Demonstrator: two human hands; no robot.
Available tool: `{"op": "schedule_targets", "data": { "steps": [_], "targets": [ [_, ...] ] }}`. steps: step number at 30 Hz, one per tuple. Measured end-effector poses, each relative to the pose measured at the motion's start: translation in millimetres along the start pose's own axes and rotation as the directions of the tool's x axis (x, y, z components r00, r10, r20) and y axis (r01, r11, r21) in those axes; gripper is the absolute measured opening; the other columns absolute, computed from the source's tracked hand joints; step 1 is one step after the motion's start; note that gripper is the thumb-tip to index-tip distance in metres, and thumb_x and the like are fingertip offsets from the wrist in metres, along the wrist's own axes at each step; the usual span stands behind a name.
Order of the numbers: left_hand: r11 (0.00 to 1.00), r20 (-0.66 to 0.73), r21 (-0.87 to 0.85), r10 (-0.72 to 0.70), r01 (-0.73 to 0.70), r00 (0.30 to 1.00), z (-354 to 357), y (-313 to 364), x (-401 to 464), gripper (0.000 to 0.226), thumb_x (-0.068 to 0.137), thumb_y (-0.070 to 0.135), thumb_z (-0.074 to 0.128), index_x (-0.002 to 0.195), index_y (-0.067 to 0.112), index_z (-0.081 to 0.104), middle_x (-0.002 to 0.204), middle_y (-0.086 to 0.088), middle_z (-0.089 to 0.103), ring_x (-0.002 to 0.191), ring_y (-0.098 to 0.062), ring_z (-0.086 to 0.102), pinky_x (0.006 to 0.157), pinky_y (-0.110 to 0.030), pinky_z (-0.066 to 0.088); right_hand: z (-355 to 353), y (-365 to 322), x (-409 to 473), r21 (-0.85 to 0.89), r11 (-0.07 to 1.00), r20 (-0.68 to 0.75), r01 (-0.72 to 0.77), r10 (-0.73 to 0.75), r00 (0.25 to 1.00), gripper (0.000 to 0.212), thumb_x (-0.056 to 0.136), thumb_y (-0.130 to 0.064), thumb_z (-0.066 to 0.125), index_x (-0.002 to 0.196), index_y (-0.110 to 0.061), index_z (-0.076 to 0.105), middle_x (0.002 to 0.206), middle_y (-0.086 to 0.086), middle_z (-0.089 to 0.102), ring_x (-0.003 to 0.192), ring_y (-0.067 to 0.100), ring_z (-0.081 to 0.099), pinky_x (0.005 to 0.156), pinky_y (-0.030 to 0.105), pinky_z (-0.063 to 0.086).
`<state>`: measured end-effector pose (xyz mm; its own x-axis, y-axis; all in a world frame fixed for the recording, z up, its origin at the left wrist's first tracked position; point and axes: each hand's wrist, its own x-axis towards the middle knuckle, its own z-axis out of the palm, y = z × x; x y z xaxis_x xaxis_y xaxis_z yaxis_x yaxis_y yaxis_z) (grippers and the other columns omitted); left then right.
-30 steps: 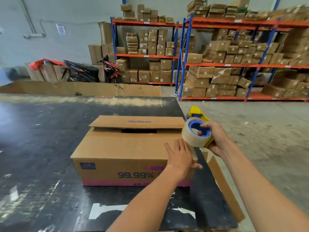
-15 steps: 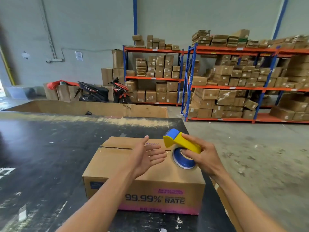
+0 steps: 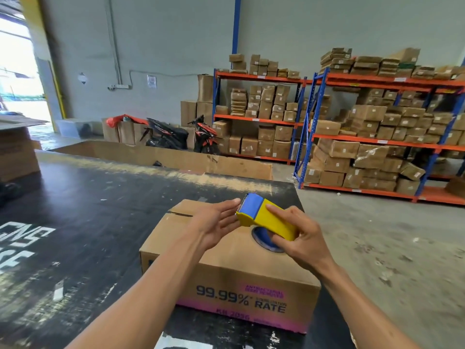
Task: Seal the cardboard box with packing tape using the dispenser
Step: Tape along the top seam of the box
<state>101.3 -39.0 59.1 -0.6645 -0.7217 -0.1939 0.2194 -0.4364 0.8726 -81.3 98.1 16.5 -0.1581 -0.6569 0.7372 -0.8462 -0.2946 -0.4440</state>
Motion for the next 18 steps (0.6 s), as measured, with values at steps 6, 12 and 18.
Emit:
{"op": "schedule_targets", "data": {
  "steps": [6, 12, 18],
  "targets": [
    [0.994, -0.296, 0.098, 0.074, -0.047, 0.952, -26.0, 15.2, 24.3, 0.009, 0.089, -0.003, 0.066, 0.097, -0.007, 0.069, 0.085, -0.018, 0.073, 0.067, -0.022, 0.072, 0.062, -0.032, 0.063, 36.8, -1.7, 30.8, 0.068, 0.994, 0.116, -0.083, 0.075, 0.990, 0.061, 0.077, -0.037, 0.072, 0.137, -0.033, 0.060, 0.097, -0.008, 0.057, 0.088, 0.015, 0.057, 0.068, 0.023, 0.046],
    [0.981, -0.443, 0.142, 0.183, -0.133, 0.878, -79.4, 57.1, 61.5, 0.008, 0.083, -0.016, 0.065, 0.080, -0.009, 0.064, 0.071, -0.019, 0.072, 0.062, -0.024, 0.073, 0.048, -0.025, 0.056, 65.6, 11.4, 74.5, 0.086, 0.981, 0.277, -0.177, 0.147, 0.950, 0.060, 0.078, -0.032, 0.084, 0.132, -0.044, 0.061, 0.096, 0.001, 0.059, 0.087, 0.015, 0.057, 0.077, 0.029, 0.046],
    [0.984, -0.472, 0.125, 0.168, -0.123, 0.865, -151.8, 68.7, 102.1, 0.011, 0.082, -0.017, 0.066, 0.076, -0.008, 0.065, 0.071, -0.023, 0.073, 0.069, -0.028, 0.075, 0.068, -0.034, 0.061, 85.4, 26.6, 114.9, -0.021, 0.965, 0.365, -0.263, 0.252, 0.896, 0.051, 0.077, -0.033, 0.084, 0.123, -0.046, 0.067, 0.096, 0.000, 0.060, 0.088, 0.013, 0.057, 0.082, 0.039, 0.049]
  ]
}}
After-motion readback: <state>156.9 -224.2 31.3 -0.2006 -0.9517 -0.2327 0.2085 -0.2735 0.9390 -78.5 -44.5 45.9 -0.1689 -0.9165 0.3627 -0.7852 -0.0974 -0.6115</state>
